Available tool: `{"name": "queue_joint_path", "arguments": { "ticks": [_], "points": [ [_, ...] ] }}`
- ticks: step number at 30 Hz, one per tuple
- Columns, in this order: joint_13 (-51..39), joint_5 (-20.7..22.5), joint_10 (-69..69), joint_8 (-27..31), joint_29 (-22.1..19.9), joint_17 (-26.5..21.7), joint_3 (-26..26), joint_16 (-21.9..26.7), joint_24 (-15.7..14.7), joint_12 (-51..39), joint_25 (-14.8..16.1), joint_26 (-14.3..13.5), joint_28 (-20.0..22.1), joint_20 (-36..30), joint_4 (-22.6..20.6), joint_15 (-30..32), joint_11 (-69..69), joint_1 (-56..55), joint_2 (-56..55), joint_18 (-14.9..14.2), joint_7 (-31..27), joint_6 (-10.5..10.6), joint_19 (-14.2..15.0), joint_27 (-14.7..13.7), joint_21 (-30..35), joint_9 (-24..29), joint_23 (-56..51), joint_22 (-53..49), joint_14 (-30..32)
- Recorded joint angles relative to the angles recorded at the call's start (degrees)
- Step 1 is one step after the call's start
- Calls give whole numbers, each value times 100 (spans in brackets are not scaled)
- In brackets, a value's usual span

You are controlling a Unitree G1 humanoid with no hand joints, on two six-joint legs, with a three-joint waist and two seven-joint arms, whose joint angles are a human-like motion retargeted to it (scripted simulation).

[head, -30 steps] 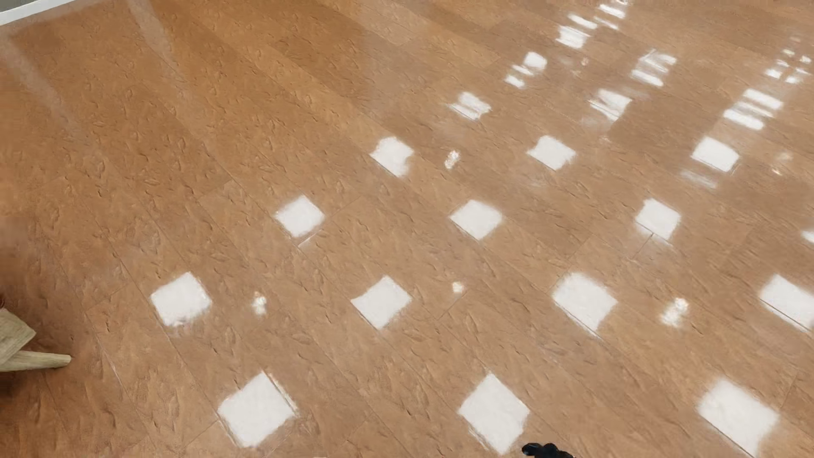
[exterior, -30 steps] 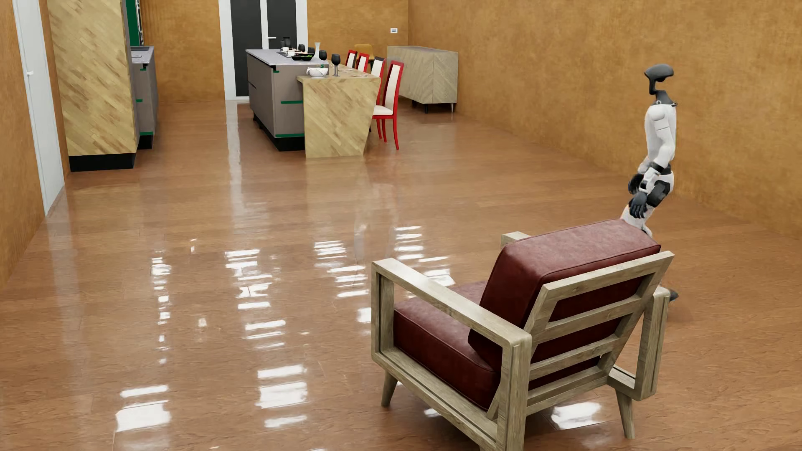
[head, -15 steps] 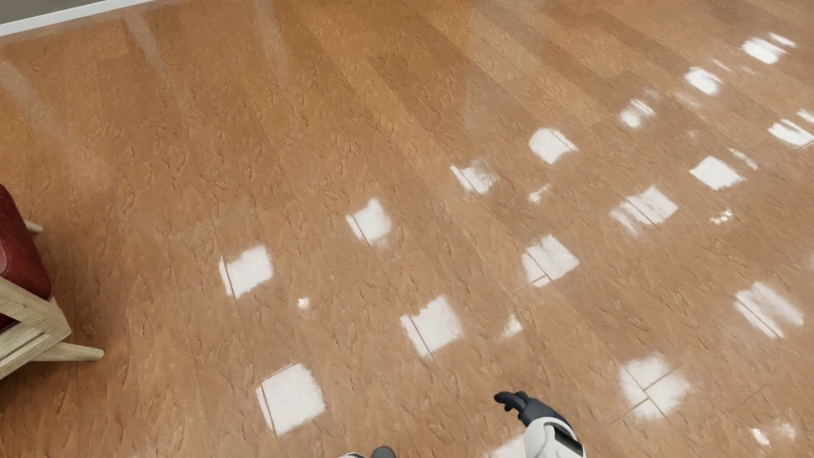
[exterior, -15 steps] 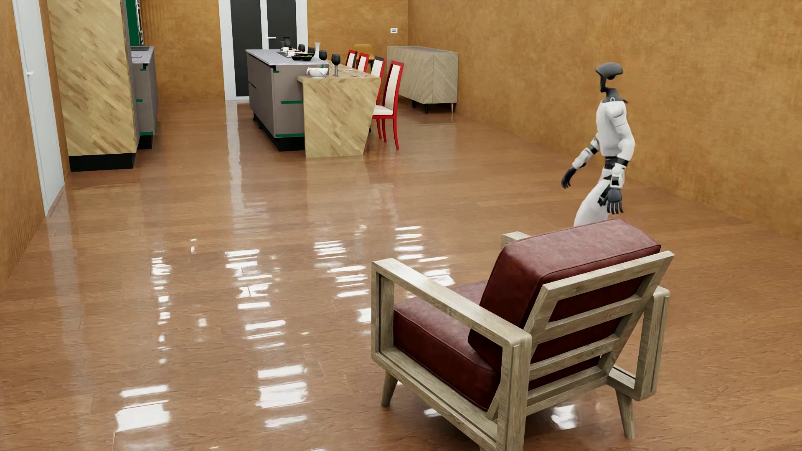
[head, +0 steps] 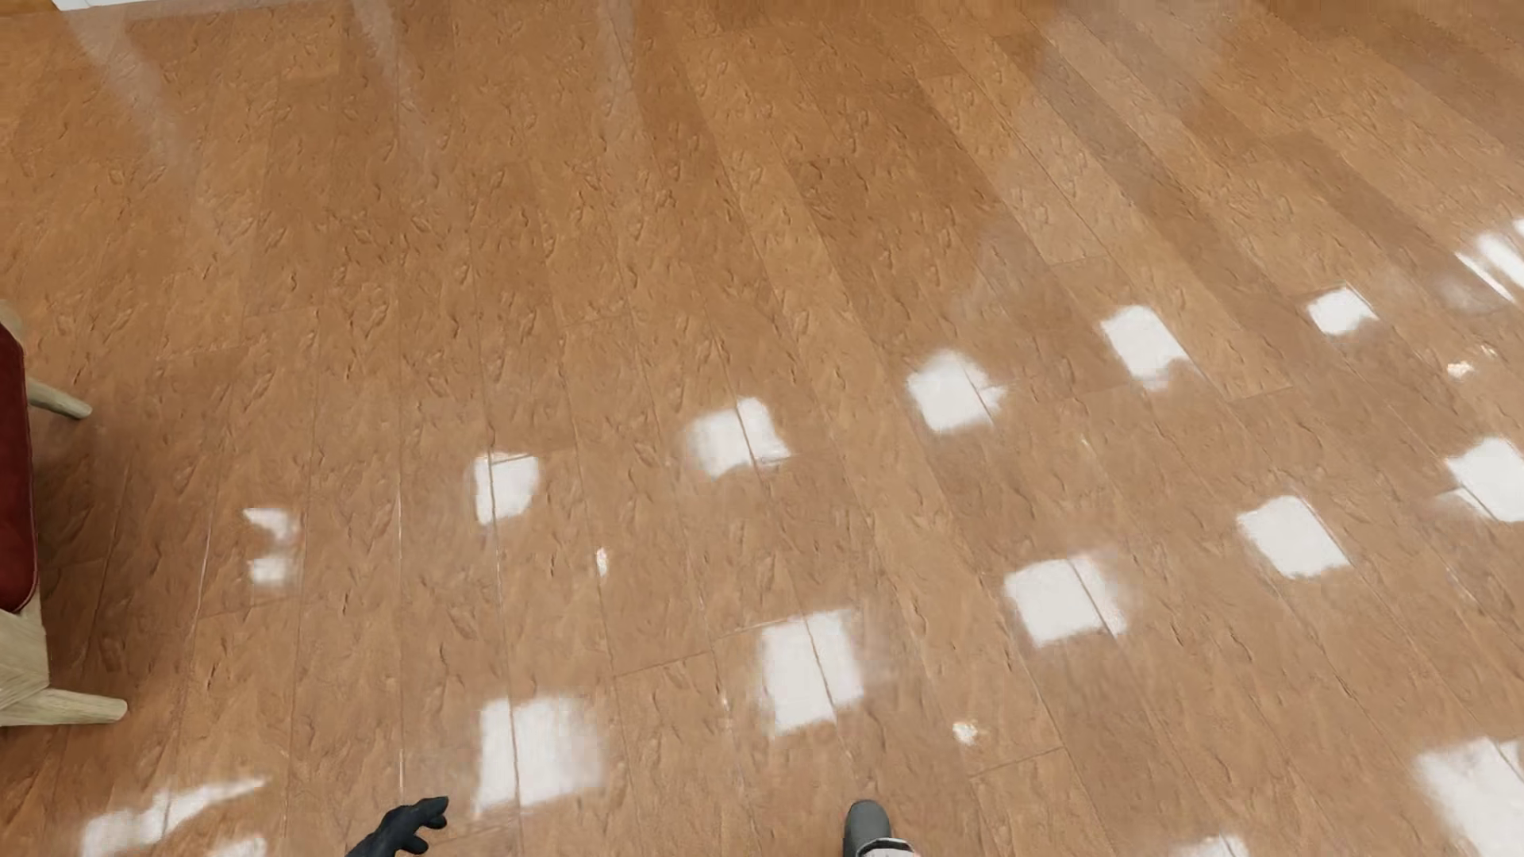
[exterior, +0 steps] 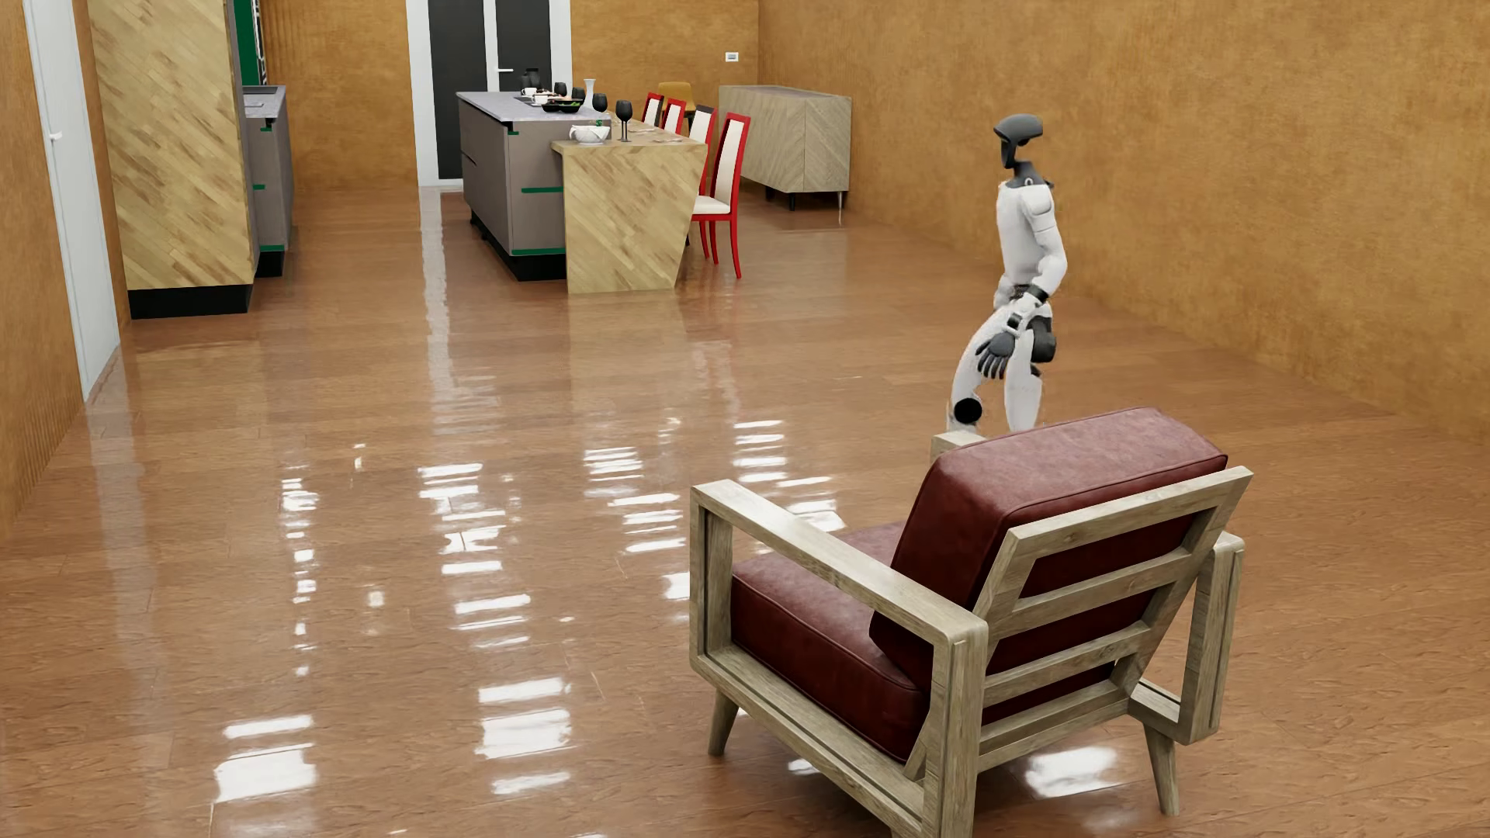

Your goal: Walk towards the dark purple armchair

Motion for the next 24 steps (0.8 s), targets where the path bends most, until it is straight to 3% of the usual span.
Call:
{"name": "queue_joint_path", "arguments": {
  "ticks": [2, 3, 5, 6, 8, 9, 12, 13, 14, 15, 16, 17, 18, 19, 20, 22, 23, 24],
  "points": [
    [-327, 173, 1924, -217, -48, 98, 98, -202, -176, 235, -209, 153, 361, 282, 307, -634, 628, -711, 176, 169, -318, 127, -103, 58, 120, 95, 88, 66, 1283],
    [-532, 242, 2862, -346, 22, 72, 161, -283, -176, 332, -284, 245, 469, 284, 447, -848, 628, -1217, 413, 511, -425, 182, -130, 13, 227, 120, 112, 190, 2023],
    [-945, 402, 3990, -612, 43, 31, 309, -297, 47, 387, -396, 458, 138, -47, 911, -1151, 401, -2084, 964, 820, -203, 277, -206, -139, 386, 135, -62, 589, 2177],
    [-1172, 465, 4127, -696, -55, -5, 390, -269, 112, 473, -412, 501, -235, -112, 948, -1278, 278, -2420, 1216, 796, -24, 305, -230, -217, 414, 131, -205, 708, 2063],
    [-1594, 562, 3711, -856, -257, -70, 525, -327, 119, 656, -442, 616, -634, 16, 692, -1578, 174, -2976, 1624, 405, 364, 314, -268, -365, 474, 106, -584, 798, 1817],
    [-1790, 603, 3207, -962, -330, -115, 568, -377, 104, 750, -452, 650, -610, 126, 518, -1768, 153, -3177, 1816, 67, 579, 309, -276, -444, 504, 89, -805, 797, 1694],
    [-2265, 747, 675, -1363, -534, -245, 641, -619, -28, 955, -373, 739, -219, 501, 84, -2243, -17, -3227, 2432, -463, 1518, 299, -243, -622, 495, 4, -1341, 829, 1596],
    [-2371, 805, -184, -1499, -542, -274, 661, -700, -75, 999, -328, 772, -177, 588, 0, -2350, -88, -3071, 2633, -320, 1957, 295, -214, -628, 480, -38, -1416, 861, 1765],
    [-2452, 859, -602, -1621, -518, -293, 685, -760, -89, 1040, -274, 776, -209, 624, 5, -2405, -95, -2878, 2815, 931, 2546, 292, -174, -610, 472, -79, -1434, 886, 1968],
    [-2505, 889, -621, -1695, -504, -275, 736, -789, -81, 1093, -201, 760, -260, 646, -28, -2428, 94, -2730, 2932, 1789, 2644, 273, -109, -573, 472, -100, -1379, 895, 1763],
    [-2526, 835, -499, -1708, -528, -237, 803, -836, -79, 1128, -109, 754, -276, 684, -44, -2284, 519, -2593, 2948, 1841, 2487, 245, 1, -502, 477, -102, -1232, 905, 1512],
    [-2513, 705, -367, -1682, -558, -185, 860, -910, -96, 1130, -24, 778, -246, 754, -92, -1799, 1216, -2444, 2816, 1842, 2365, 219, 130, -395, 511, -86, -980, 923, 1338],
    [-2485, 531, -297, -1617, -503, -149, 897, -980, -101, 1100, 6, 808, -205, 815, -165, -1047, 2039, -2266, 2565, 1837, 2264, 192, 468, -273, 619, -65, -644, 940, 1166],
    [-2449, 356, -297, -1526, -299, -150, 906, -998, -53, 1037, -40, 796, -206, 801, -235, -363, 2936, -2061, 2241, 1806, 2147, 165, 768, -184, 823, -50, -286, 938, 1049],
    [-2392, 133, -333, -1469, -1, -200, 888, -950, 44, 937, -129, 721, -271, 694, -317, -54, 3775, -1865, 1882, 1730, 1991, 138, 967, -158, 1063, -41, 20, 912, 969],
    [-2050, -497, -400, -1492, 289, -307, 778, -769, 217, 619, -140, 522, -409, 449, -550, -226, 4957, -1533, 1187, 1529, 1488, 65, 612, -171, 1197, -28, 326, 791, 855],
    [-1755, -781, -431, -1448, 152, -295, 697, -704, 243, 430, -16, 460, -368, 395, -668, -280, 5199, -1382, 855, 1414, 1152, 25, 418, -153, 1041, -21, 363, 683, 811],
    [-1437, -962, -448, -1288, -62, -251, 612, -667, 239, 249, 142, 387, -246, 352, -772, -310, 5191, -1250, 518, 1290, 796, -11, 455, -138, 840, -15, 382, 550, 765]
  ]
}}
